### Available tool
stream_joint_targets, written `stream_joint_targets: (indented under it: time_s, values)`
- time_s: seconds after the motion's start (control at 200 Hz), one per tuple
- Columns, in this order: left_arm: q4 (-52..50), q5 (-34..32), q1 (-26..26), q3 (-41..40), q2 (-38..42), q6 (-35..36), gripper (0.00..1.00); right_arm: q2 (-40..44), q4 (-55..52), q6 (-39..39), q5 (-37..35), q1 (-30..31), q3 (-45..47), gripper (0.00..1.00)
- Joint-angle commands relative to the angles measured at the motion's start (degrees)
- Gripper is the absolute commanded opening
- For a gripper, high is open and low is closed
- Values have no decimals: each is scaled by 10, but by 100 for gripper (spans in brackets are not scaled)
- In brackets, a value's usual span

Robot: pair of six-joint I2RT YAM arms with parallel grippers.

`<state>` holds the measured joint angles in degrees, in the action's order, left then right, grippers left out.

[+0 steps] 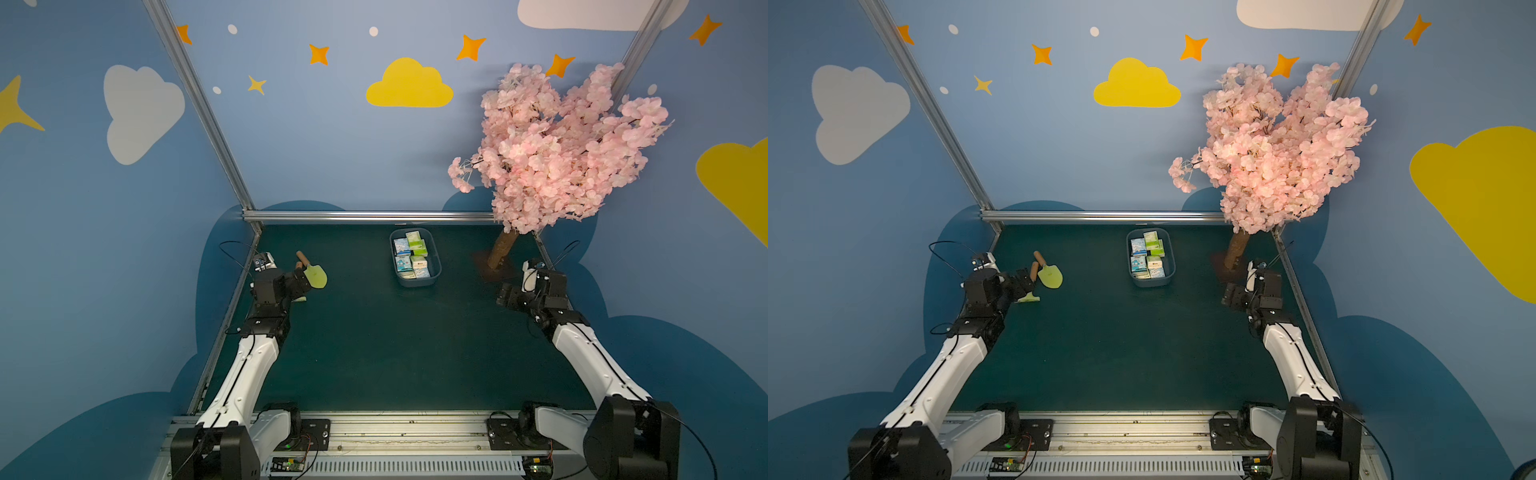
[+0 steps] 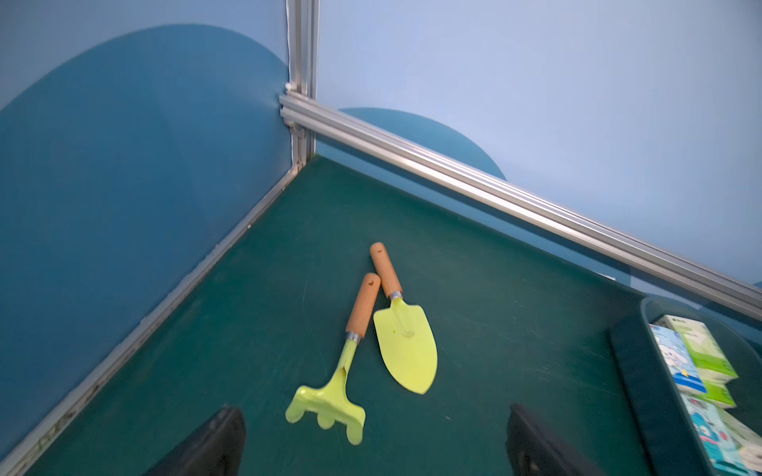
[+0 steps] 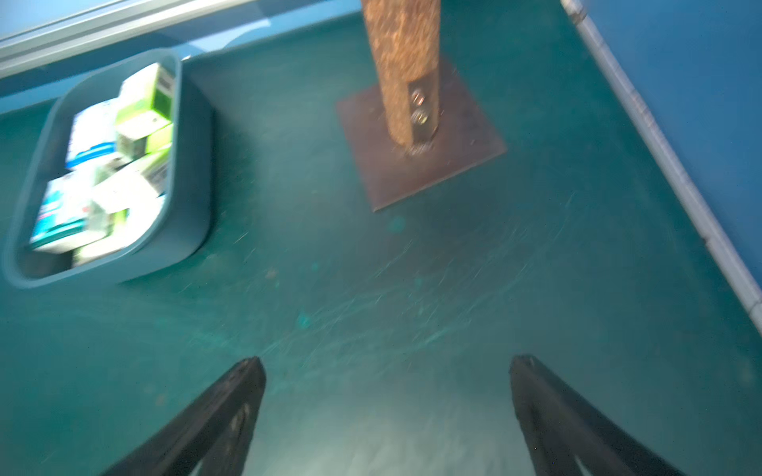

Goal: Take the pocket tissues out of the storage box
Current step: Move the storage box to the center of the board.

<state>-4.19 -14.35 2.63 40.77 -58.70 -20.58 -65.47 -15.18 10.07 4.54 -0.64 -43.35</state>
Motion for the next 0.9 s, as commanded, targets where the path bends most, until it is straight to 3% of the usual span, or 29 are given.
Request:
stream_joint_targets:
  time_s: [0.0, 0.225, 0.496, 0.761, 0.896]
  values:
    - [-127, 63, 1, 10, 44, -48, 100, 26, -137, 55, 66, 10, -37, 98]
    - [-122, 124, -19, -60, 116, -135, 100, 18, -158, 142, 90, 101, -73, 98]
    - [-78, 153, -57, -111, 113, -160, 100, -112, -120, 213, 78, 203, -145, 98]
    - [-49, 165, -60, -134, 78, -137, 100, -289, -128, 187, 85, 214, -284, 98]
    - [-54, 164, -60, -137, 81, -125, 100, -385, -150, 176, 93, 211, -376, 88]
